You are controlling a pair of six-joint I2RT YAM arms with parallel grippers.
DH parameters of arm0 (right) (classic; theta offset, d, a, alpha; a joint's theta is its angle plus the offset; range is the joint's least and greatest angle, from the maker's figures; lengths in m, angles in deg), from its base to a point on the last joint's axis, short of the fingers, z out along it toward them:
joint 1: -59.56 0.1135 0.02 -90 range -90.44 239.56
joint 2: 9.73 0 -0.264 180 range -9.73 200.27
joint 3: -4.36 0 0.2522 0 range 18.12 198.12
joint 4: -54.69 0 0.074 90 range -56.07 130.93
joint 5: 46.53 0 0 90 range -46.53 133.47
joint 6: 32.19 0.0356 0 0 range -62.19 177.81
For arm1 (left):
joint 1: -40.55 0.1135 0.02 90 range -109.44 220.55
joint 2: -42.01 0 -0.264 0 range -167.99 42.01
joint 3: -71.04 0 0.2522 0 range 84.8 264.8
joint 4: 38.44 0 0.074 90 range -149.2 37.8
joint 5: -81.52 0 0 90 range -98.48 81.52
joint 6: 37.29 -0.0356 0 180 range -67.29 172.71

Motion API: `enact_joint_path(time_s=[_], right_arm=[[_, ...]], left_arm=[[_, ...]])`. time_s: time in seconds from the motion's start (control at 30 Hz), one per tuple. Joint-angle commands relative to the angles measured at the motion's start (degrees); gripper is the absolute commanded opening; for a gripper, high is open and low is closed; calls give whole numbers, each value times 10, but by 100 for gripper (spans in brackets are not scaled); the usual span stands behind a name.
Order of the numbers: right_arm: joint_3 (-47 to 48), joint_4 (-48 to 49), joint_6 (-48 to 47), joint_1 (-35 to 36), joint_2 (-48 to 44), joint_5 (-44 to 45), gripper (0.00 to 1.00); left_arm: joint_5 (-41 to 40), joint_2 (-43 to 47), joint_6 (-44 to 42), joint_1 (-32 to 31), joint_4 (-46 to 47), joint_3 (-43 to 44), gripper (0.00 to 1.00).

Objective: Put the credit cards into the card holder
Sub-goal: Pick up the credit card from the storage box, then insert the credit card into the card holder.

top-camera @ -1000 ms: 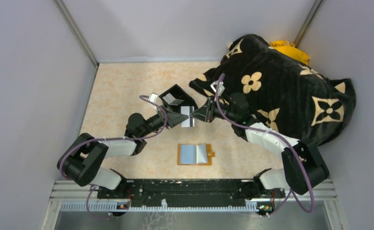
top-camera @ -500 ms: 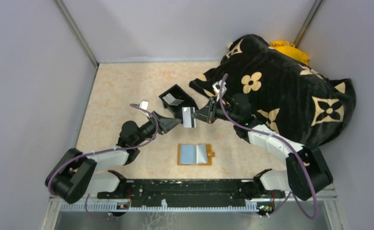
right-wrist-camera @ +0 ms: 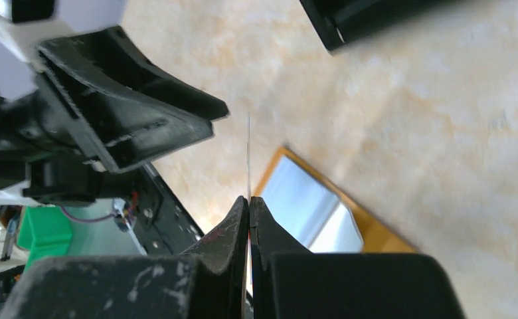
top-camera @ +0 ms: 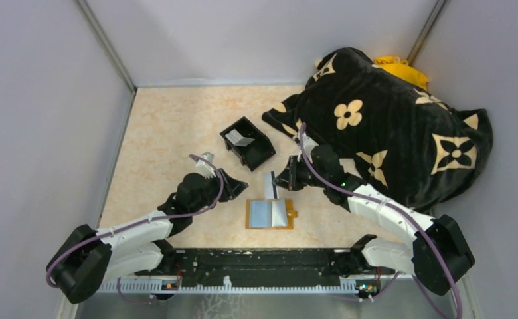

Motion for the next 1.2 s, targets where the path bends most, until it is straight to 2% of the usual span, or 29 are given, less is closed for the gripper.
enact_joint_path(time_s=[0.0, 0.23, 0.53, 1.17], right_arm=[[-38, -29, 44, 19, -26, 52, 0], [-92, -26, 100, 31, -45, 54, 0], [-144, 27, 153, 39, -33, 43, 0], [-169, 104, 183, 50, 29, 43, 0]], left_arm=[[-53, -10, -24, -38, -62, -3, 46], [-78, -28, -30, -73, -96, 4, 43], [-76, -93, -21, -112, -70, 9, 39], [-86, -121, -12, -136, -57, 11, 38]])
